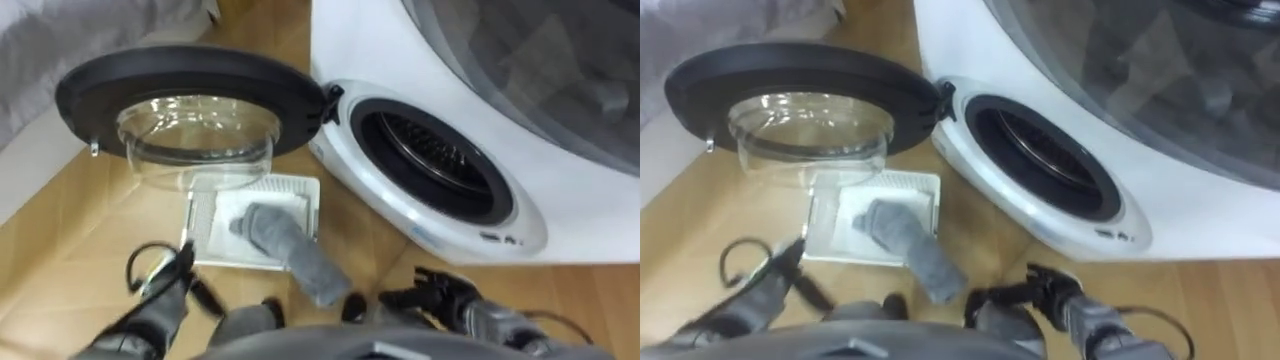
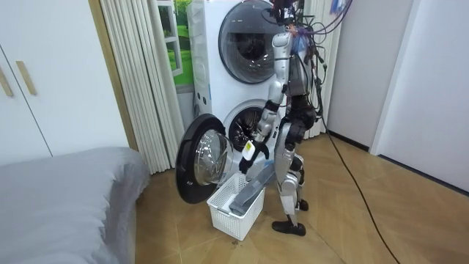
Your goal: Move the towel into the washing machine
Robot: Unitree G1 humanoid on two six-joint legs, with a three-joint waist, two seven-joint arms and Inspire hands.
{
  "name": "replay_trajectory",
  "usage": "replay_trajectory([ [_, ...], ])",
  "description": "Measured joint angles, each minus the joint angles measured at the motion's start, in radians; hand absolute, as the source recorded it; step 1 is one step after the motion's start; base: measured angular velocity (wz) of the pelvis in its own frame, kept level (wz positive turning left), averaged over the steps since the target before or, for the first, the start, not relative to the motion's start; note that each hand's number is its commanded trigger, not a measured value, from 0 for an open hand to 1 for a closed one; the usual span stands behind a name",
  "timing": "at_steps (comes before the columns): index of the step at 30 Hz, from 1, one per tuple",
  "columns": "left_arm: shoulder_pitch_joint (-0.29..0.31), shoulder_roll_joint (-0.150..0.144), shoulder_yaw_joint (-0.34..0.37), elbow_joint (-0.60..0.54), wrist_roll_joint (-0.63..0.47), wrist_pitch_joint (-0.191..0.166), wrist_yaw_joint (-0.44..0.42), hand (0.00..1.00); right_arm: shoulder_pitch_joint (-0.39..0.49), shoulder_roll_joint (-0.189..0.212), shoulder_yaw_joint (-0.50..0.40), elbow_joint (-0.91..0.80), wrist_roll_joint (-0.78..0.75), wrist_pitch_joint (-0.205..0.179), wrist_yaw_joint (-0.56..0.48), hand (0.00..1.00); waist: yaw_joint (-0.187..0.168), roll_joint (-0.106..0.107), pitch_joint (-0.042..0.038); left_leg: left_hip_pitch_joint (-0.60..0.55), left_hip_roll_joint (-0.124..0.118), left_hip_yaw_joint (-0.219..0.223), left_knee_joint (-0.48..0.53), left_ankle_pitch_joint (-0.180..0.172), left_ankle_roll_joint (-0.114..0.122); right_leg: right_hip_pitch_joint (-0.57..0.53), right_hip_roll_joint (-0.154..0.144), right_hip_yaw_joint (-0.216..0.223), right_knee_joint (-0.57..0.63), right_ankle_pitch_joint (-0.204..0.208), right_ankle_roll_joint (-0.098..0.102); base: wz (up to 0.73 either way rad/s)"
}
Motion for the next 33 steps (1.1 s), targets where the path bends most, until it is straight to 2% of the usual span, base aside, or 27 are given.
replay_trajectory([
  [1, -0.034, -0.012, -0.001, 0.027, 0.013, -0.022, 0.003, 0.0, -0.029, 0.001, -0.001, 0.001, -0.018, -0.002, -0.001, 0.0, -0.004, 0.0, 0.0029, -0.038, 0.001, 0.006, 0.017, 0.001, 0.002, -0.048, -0.004, 0.007, 0.032, -0.001, 0.0, -0.19],
  [3, -0.085, -0.017, -0.023, 0.028, 0.02, -0.038, 0.008, 0.0, -0.072, 0.001, 0.002, -0.008, -0.046, -0.006, -0.006, 0.0, -0.007, -0.005, 0.0123, -0.091, 0.002, 0.018, 0.045, 0.001, 0.002, -0.116, -0.008, 0.02, 0.074, -0.001, 0.0, -0.23],
  [5, -0.144, -0.017, -0.063, 0.035, 0.024, -0.063, 0.018, 0.0, -0.119, 0.0, 0.006, -0.009, -0.063, -0.019, -0.019, 0.0, -0.02, -0.008, 0.0292, -0.174, 0.002, 0.021, 0.09, 0.001, 0.004, -0.198, -0.012, 0.029, 0.112, 0.0, -0.003, -0.09],
  [6, -0.157, -0.016, -0.071, 0.036, 0.032, -0.069, 0.022, 0.0, -0.133, 0.0, 0.007, -0.013, -0.064, -0.021, -0.024, 0.0, -0.024, -0.009, 0.0317, -0.194, 0.002, 0.021, 0.099, 0.002, 0.007, -0.218, -0.013, 0.032, 0.122, 0.001, -0.004, 0.0],
  [8, -0.204, -0.008, -0.132, 0.038, 0.045, -0.079, 0.041, 0.0, -0.17, 0.001, 0.032, -0.045, -0.084, -0.022, -0.039, 0.0, -0.04, -0.015, 0.0419, -0.275, 0.004, 0.021, 0.15, 0.0, 0.009, -0.302, -0.017, 0.038, 0.169, -0.001, -0.01, 0.0],
  [12, -0.282, -0.005, -0.224, 0.041, 0.069, -0.094, 0.046, 0.0, -0.216, -0.003, 0.076, -0.073, -0.097, -0.031, -0.047, 0.0, -0.048, -0.017, 0.0521, -0.405, 0.007, 0.022, 0.235, -0.008, 0.023, -0.431, -0.028, 0.044, 0.247, -0.01, -0.024, 0.0],
  [13, -0.305, -0.004, -0.244, 0.039, 0.069, -0.101, 0.047, 0.0, -0.229, -0.002, 0.084, -0.09, -0.096, -0.033, -0.047, 0.0, -0.049, -0.019, 0.0612, -0.44, 0.006, 0.022, 0.256, -0.008, 0.024, -0.467, -0.029, 0.054, 0.263, -0.011, -0.025, 0.0],
  [16, -0.342, 0.001, -0.301, 0.024, 0.086, -0.113, 0.054, 0.0, -0.241, -0.003, 0.118, -0.125, -0.069, -0.044, -0.048, 0.0, -0.061, -0.016, 0.0649, -0.539, 0.011, 0.02, 0.314, -0.014, 0.032, -0.564, -0.031, 0.06, 0.317, -0.013, -0.027, 0.0],
  [18, -0.36, -0.002, -0.339, 0.021, 0.105, -0.116, 0.069, 0.0, -0.25, 0.001, 0.139, -0.128, -0.063, -0.052, -0.048, 0.0, -0.074, -0.014, 0.0664, -0.594, 0.023, 0.023, 0.356, -0.022, 0.037, -0.614, -0.028, 0.06, 0.346, -0.013, -0.029, -0.03],
  [21, -0.394, 0.005, -0.379, 0.017, 0.128, -0.138, 0.103, 0.0, -0.269, -0.002, 0.165, -0.15, -0.06, -0.061, -0.062, 0.0, -0.093, -0.011, 0.068, -0.685, 0.031, 0.024, 0.423, -0.042, 0.04, -0.704, -0.03, 0.065, 0.403, -0.016, -0.033, -0.15],
  [26, -0.45, 0.011, -0.446, 0.014, 0.138, -0.166, 0.13, 0.0, -0.3, -0.003, 0.218, -0.167, -0.016, -0.069, -0.065, 0.0, -0.106, -0.011, 0.0682, -0.814, 0.071, 0.044, 0.547, -0.086, 0.055, -0.831, -0.022, 0.08, 0.499, -0.027, -0.037, -0.19],
  [33, -0.507, 0.018, -0.494, -0.006, 0.191, -0.172, 0.156, 0.0, -0.321, 0.001, 0.242, -0.221, 0.082, -0.1, -0.045, 0.0, -0.126, -0.012, 0.0675, -0.935, 0.076, 0.047, 0.651, -0.113, 0.066, -0.962, -0.03, 0.094, 0.604, -0.051, -0.037, -0.01],
])
